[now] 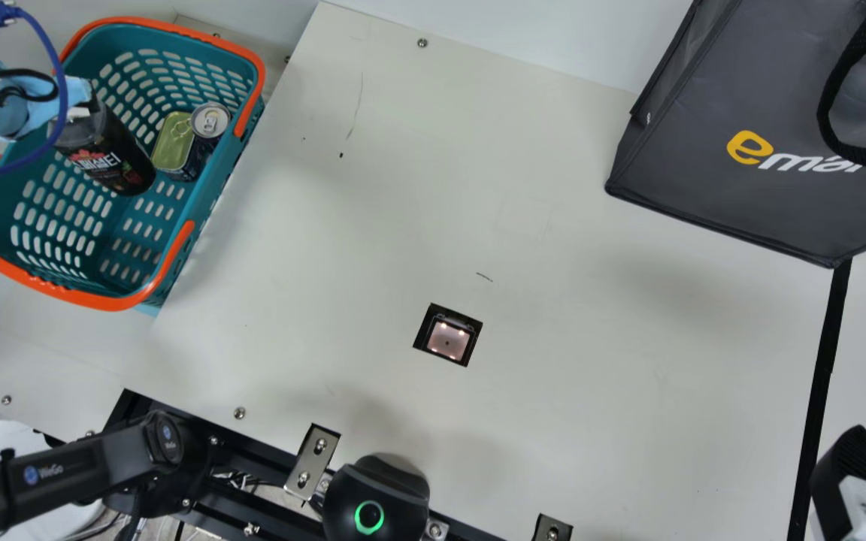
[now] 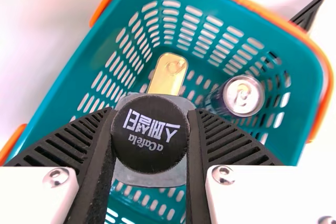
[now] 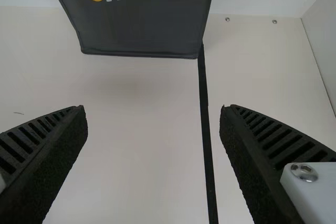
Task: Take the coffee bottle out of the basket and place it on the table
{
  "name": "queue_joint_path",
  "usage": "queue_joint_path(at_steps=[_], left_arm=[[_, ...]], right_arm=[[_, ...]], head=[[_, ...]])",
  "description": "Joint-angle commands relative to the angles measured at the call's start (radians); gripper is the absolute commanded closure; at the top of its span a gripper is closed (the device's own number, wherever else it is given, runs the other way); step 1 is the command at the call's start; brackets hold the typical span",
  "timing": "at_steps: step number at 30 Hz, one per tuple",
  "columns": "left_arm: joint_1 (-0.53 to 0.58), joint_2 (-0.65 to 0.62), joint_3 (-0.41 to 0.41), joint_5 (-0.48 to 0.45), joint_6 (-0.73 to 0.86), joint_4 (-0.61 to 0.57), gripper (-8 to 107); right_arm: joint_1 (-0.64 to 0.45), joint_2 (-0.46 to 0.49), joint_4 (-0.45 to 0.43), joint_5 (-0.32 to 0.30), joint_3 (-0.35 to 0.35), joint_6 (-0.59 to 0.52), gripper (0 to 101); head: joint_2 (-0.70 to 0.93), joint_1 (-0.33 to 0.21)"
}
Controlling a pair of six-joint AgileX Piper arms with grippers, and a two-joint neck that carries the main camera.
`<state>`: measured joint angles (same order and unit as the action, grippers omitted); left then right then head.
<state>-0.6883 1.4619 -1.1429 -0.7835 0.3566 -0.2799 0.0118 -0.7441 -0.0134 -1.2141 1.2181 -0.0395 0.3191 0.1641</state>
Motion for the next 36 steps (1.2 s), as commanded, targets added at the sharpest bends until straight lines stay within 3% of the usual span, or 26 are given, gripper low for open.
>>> queue_joint_path(at_steps=[1, 18, 36], left_arm=[[0.004, -0.011, -0.016, -0.013, -0.002, -0.004, 89], [0.054, -0.107, -0.134, -0.13, -0.055, -0.003, 89], [0.196, -0.251, -0.101, -0.197, -0.078, -0.002, 89]], right_arm=[[0.0, 0.0, 0.0, 0.0, 0.0, 0.0, 10], [0.0, 0.0, 0.0, 0.0, 0.0, 0.0, 10], [0.0, 0.0, 0.0, 0.0, 0.0, 0.0, 10]], head=[[0.002, -0.026], [0.002, -0.026], [0.002, -0.026]])
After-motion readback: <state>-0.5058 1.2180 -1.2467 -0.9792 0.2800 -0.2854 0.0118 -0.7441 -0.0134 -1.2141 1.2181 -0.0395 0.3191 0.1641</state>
